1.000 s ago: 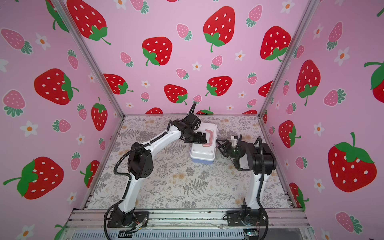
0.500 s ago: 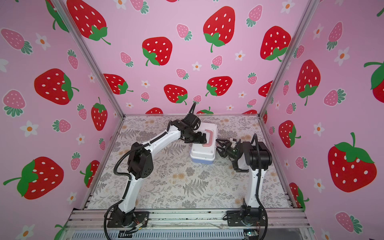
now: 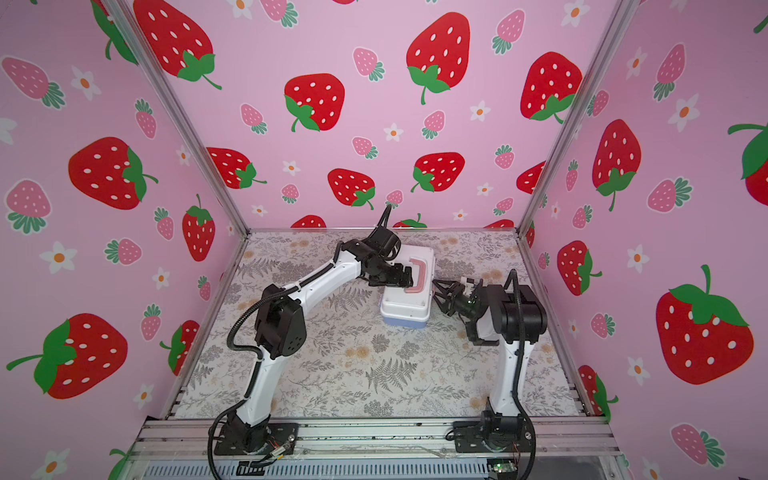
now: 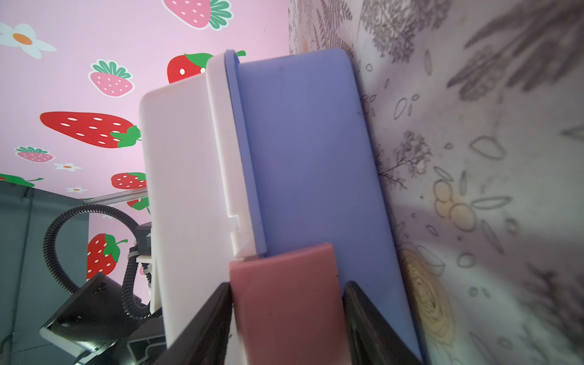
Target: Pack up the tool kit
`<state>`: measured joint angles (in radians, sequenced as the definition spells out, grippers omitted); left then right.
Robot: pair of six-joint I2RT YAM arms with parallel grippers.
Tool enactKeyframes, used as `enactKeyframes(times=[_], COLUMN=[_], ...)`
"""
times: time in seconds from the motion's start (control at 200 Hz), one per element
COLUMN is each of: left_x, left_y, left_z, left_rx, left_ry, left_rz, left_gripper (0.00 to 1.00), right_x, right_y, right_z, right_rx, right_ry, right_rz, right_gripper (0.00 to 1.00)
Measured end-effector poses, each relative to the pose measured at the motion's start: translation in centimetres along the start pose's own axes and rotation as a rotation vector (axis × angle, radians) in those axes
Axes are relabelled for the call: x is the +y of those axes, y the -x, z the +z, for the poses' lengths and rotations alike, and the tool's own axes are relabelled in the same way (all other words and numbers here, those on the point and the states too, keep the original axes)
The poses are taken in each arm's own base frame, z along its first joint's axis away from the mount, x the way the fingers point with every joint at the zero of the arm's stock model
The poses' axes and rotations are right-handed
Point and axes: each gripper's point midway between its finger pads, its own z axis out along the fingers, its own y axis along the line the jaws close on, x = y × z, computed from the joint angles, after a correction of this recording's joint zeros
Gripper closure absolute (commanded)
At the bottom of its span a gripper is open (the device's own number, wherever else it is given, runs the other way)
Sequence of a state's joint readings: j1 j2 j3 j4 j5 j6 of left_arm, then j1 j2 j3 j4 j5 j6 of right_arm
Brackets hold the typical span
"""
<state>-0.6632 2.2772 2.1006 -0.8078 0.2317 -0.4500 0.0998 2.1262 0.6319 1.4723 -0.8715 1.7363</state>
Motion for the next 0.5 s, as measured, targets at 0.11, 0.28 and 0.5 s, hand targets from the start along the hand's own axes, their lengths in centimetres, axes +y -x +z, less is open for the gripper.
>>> enactKeyframes(times=[0.11, 0.28, 0.5], left_x=[0.0, 0.0, -0.1], left_y=[0.0, 0.0, 0.0], left_z=[0.0, 0.0, 0.0], left_rx=[0.001, 0.001, 0.001], left_ry=[0.000, -0.002, -0.007], left_rz=[0.000, -0.001, -0.001], left_gripper=[0.04, 0.04, 0.04], right_x=[0.1, 1.2, 2.6], right_y=[0.2, 0.6, 0.0], right_z=[-0.3, -1.0, -1.1], right_rx=[-0.007, -0.020, 0.003], right_ry=[0.001, 0.018, 0.042], right_rz=[-0.003, -0.020, -0.049], right_gripper=[0.45, 0.44, 0.37])
